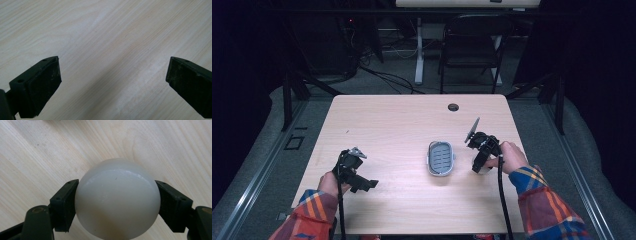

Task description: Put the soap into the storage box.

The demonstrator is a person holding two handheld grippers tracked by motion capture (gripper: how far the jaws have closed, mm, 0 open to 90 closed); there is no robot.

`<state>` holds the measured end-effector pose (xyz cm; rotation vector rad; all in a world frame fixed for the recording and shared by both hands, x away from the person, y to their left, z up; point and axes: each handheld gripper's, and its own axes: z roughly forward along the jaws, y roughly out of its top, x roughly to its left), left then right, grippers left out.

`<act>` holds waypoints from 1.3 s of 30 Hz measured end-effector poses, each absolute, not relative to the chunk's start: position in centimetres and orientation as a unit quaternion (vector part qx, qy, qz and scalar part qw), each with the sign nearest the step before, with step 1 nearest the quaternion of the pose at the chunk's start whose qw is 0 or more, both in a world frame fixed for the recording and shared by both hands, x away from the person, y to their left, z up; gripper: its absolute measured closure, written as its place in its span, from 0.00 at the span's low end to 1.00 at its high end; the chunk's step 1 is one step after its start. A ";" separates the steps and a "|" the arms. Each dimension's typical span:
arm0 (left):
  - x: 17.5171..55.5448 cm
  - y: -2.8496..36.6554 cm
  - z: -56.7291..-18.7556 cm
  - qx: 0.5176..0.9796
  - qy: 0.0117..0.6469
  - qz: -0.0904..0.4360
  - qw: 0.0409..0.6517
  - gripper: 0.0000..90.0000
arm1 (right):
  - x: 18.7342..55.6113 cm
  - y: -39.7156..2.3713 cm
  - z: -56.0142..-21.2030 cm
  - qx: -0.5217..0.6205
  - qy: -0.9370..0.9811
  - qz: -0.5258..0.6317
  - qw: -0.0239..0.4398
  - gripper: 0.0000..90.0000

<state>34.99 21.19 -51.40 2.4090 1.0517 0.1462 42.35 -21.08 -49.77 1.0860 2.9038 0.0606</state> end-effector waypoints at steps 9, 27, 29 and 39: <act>35.1 21.2 -51.5 0.886 0.385 0.052 0.251 0.00 | 42.8 -20.3 -49.0 0.344 0.939 0.017 0.022 0.27; 35.0 21.1 -51.4 0.887 0.383 0.054 0.251 0.00 | 43.6 -19.5 -47.0 0.338 0.940 0.020 0.036 0.28; 35.1 21.1 -51.5 0.886 0.385 0.052 0.251 0.00 | 43.7 -19.4 -46.8 0.339 0.940 0.025 0.038 0.27; 35.0 21.1 -51.5 0.887 0.384 0.054 0.251 0.00 | 44.1 -18.9 -46.2 0.338 0.940 0.025 0.038 0.28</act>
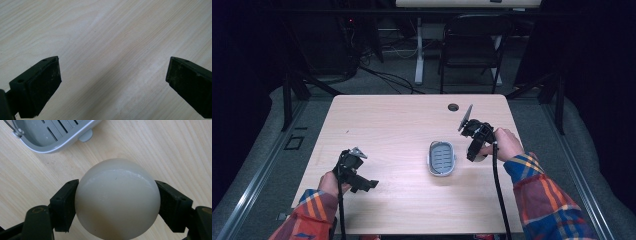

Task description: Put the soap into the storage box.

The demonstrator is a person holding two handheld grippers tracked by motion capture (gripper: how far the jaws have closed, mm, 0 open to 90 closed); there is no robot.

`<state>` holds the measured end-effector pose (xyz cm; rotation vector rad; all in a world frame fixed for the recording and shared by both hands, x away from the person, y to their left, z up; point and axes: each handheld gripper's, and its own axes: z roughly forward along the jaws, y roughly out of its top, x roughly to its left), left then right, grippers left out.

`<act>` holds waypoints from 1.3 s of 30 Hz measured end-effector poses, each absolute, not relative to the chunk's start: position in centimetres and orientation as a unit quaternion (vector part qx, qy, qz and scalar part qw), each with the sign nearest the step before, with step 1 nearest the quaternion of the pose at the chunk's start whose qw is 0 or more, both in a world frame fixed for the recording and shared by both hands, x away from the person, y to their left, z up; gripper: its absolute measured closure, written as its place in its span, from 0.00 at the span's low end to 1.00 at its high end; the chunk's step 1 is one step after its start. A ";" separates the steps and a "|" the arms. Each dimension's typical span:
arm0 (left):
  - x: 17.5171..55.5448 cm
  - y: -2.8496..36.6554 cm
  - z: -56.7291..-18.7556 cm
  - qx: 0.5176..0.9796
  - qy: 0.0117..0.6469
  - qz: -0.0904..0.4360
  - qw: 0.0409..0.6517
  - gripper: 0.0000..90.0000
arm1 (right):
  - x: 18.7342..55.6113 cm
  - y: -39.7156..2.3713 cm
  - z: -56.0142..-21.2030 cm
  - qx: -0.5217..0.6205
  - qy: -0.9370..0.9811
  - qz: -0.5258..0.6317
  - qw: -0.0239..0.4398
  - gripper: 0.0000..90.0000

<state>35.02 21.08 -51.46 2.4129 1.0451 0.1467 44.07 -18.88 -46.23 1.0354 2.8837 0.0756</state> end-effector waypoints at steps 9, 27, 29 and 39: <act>35.0 21.1 -51.4 0.887 0.384 0.053 0.250 0.00 | 44.3 -17.9 -45.3 0.325 0.945 0.019 0.044 0.28; 35.0 21.1 -51.4 0.889 0.381 0.052 0.250 0.00 | 44.8 -14.4 -44.8 0.298 0.953 0.023 0.046 0.27; 35.0 21.1 -51.4 0.889 0.380 0.052 0.250 0.00 | 44.8 -14.1 -44.8 0.295 0.954 0.023 0.045 0.28; 35.0 21.1 -51.4 0.889 0.380 0.052 0.250 0.00 | 45.1 -12.4 -45.2 0.281 0.958 0.024 0.041 0.27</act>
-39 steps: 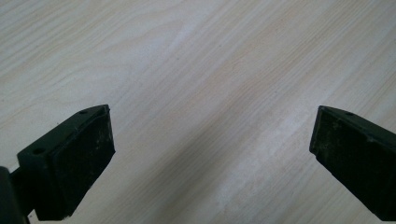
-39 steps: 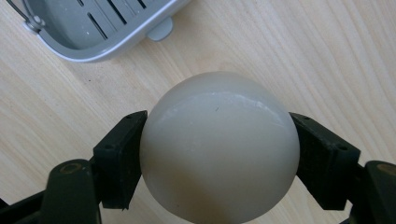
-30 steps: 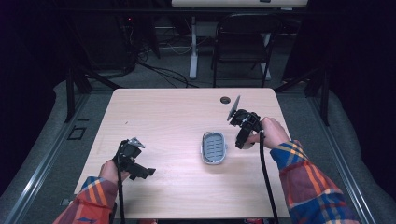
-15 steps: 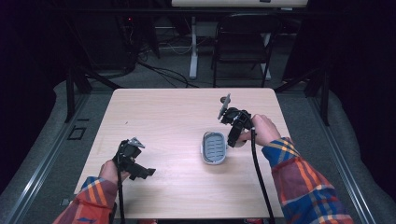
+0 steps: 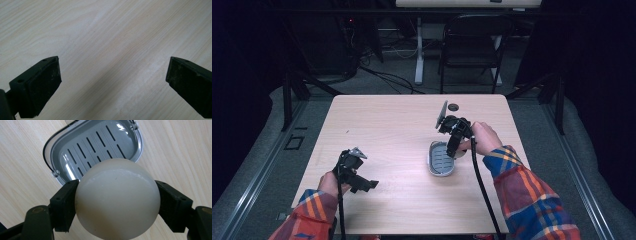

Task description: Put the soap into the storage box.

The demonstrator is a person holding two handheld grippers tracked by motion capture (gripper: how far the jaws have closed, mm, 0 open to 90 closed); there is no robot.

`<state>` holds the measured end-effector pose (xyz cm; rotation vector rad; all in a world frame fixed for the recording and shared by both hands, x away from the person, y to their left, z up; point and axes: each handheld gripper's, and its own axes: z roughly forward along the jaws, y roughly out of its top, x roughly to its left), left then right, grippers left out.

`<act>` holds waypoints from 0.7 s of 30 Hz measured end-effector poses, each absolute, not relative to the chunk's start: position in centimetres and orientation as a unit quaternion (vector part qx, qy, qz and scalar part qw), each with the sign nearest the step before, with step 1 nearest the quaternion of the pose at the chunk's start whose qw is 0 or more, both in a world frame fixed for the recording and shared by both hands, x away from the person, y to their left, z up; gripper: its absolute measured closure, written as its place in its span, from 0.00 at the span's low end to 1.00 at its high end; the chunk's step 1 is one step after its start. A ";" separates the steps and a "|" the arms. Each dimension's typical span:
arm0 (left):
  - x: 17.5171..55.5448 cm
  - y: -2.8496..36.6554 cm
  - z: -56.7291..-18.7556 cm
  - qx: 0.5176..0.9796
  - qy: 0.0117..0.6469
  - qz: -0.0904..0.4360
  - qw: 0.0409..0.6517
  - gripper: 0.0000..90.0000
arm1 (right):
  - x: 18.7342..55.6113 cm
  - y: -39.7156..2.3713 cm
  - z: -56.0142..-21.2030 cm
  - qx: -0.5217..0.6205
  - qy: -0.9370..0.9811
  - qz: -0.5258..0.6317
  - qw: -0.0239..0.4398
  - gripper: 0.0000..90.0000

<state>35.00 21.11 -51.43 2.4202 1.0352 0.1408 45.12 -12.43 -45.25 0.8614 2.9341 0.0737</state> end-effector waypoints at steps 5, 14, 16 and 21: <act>35.0 21.1 -51.4 0.888 0.381 0.051 0.251 0.00 | 45.3 -11.6 -45.6 0.274 0.961 0.026 0.037 0.27; 35.0 21.1 -51.4 0.888 0.381 0.052 0.250 0.00 | 45.6 -10.3 -46.5 0.267 0.963 0.029 0.029 0.27; 35.0 21.1 -51.4 0.888 0.381 0.052 0.250 0.00 | 45.7 -10.2 -46.6 0.265 0.964 0.029 0.027 0.27; 35.0 21.1 -51.4 0.888 0.381 0.052 0.250 0.00 | 46.1 -9.8 -47.2 0.264 0.964 0.031 0.023 0.27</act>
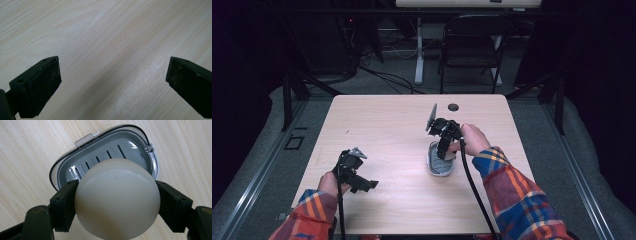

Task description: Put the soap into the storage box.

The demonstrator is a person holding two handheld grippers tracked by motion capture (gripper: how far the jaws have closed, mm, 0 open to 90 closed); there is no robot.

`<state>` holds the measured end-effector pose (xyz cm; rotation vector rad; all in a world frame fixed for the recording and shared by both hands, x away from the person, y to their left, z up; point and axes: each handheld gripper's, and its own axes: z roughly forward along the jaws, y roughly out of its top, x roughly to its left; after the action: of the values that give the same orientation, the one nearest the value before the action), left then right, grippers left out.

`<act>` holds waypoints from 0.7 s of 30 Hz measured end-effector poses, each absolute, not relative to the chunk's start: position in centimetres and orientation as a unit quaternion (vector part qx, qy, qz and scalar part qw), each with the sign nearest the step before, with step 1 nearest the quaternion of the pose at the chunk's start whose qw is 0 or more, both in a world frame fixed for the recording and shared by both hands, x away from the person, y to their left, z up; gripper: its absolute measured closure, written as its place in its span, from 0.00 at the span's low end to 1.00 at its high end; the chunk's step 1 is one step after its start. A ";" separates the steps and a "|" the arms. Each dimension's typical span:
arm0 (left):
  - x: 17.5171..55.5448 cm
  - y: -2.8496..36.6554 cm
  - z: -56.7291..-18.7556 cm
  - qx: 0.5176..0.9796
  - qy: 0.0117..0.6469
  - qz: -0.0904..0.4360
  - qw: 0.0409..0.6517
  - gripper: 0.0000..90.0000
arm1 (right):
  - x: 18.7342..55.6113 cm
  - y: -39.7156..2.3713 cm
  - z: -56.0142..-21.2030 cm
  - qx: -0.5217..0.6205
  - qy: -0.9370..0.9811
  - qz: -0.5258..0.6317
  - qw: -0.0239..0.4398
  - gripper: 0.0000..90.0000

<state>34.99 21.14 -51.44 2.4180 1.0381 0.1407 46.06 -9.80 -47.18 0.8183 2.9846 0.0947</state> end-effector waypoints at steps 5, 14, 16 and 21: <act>35.0 21.1 -51.4 0.888 0.381 0.051 0.250 0.00 | 46.1 -9.4 -47.5 0.260 0.965 0.034 0.021 0.27; 35.0 21.2 -51.4 0.888 0.381 0.052 0.251 0.00 | 46.1 -8.7 -48.3 0.251 0.967 0.031 0.017 0.27; 35.0 21.2 -51.4 0.888 0.381 0.051 0.252 0.00 | 46.1 -8.7 -48.6 0.250 0.968 0.030 0.017 0.27; 35.0 21.2 -51.4 0.888 0.381 0.052 0.251 0.00 | 46.0 -8.6 -49.0 0.249 0.968 0.035 0.015 0.27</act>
<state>34.98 21.15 -51.43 2.4170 1.0371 0.1411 46.05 -8.65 -49.00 0.7742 3.0120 0.1081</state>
